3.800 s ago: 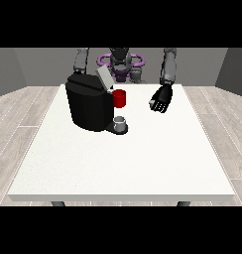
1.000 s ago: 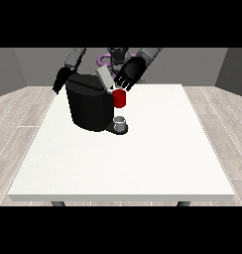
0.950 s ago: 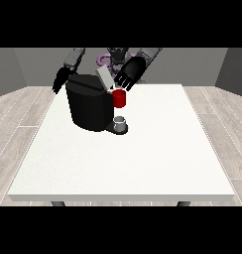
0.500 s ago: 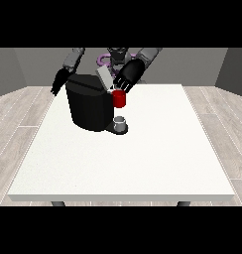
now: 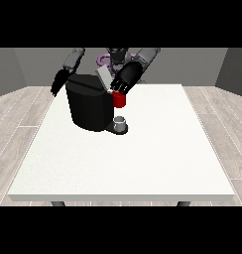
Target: Insert the coffee pod into the coffee machine and close the lid
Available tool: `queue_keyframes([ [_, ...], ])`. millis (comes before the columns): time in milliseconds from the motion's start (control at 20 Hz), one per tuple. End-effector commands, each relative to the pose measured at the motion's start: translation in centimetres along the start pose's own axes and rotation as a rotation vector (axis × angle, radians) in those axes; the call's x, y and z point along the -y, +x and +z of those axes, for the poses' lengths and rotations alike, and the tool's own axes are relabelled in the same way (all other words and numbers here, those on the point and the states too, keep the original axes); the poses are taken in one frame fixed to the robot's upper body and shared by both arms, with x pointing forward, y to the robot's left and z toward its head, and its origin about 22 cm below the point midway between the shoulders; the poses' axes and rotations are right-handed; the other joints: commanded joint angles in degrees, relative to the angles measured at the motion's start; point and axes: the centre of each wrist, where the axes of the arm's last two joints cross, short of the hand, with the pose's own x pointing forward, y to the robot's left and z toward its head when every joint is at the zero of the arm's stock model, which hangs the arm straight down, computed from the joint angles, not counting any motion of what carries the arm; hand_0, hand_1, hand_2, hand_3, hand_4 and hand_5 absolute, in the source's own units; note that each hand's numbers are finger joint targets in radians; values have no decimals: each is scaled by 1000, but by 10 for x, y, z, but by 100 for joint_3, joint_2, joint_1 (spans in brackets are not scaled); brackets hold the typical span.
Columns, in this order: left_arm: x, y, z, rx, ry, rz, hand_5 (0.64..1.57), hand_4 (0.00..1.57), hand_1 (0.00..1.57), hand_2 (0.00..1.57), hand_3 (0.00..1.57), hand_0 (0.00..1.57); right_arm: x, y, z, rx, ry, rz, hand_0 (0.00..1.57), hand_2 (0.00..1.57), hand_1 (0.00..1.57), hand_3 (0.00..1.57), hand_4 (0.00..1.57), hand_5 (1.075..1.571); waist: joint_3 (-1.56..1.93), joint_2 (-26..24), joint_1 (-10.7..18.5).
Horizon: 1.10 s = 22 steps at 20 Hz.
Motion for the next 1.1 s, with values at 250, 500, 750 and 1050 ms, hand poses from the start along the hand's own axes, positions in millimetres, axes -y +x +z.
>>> queue_keyframes([
  [250,-4,23,-5,53,19,-35,1571,357,1217,1242,1195,1217,20,-12,-8,-17,-37,1,0,0,0,0,0,1571,1,38,208],
  [500,-17,17,-1,49,109,-61,1571,290,1241,1255,1199,1241,-3,12,-12,38,-20,1,0,0,0,0,141,1571,-1,255,-18],
  [750,-4,14,-2,21,68,-169,1571,0,1212,1225,1100,1212,6,-14,0,9,-23,6,0,0,0,0,0,1571,2,119,23],
  [1050,-6,-2,2,15,98,-188,1571,0,1135,1146,998,1135,-3,8,-7,30,-7,10,0,0,0,0,0,1571,-2,350,-68],
])
